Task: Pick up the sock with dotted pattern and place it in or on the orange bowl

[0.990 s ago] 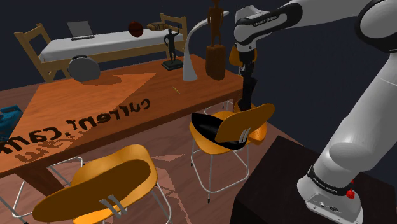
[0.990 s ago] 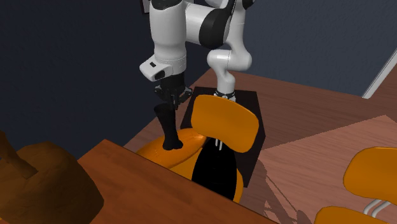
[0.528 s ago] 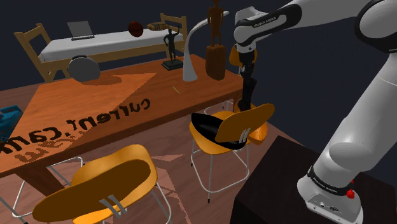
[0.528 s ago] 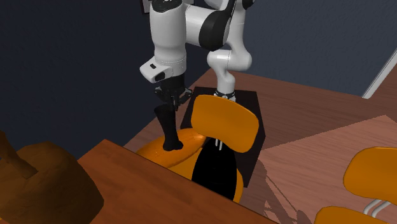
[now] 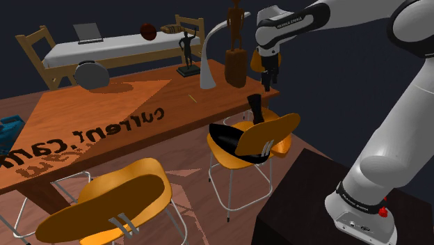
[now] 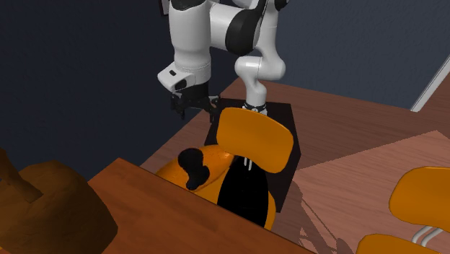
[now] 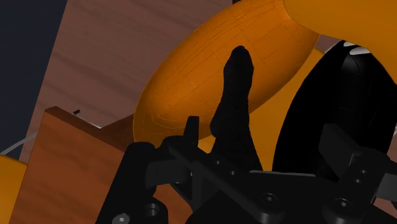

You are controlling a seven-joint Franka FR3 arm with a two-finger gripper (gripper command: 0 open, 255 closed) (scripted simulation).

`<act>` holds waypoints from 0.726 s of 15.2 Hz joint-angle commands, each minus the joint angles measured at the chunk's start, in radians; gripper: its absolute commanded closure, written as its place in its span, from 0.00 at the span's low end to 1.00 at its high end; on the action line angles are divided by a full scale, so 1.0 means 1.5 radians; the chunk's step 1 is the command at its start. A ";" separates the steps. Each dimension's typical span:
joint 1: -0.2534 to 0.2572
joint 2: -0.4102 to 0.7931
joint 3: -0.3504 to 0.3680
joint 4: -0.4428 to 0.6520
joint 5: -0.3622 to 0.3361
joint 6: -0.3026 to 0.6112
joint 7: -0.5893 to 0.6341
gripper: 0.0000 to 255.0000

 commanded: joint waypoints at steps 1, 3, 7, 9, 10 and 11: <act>0.003 0.000 0.003 0.035 0.002 -0.035 0.000 0.00; 0.005 0.004 0.005 0.079 0.004 -0.075 -0.002 0.00; 0.005 0.004 0.005 0.079 0.004 -0.075 -0.002 0.00; 0.005 0.004 0.005 0.079 0.004 -0.075 -0.002 0.00; 0.005 0.004 0.005 0.079 0.004 -0.075 -0.002 0.00; 0.005 0.004 0.005 0.079 0.004 -0.075 -0.002 0.00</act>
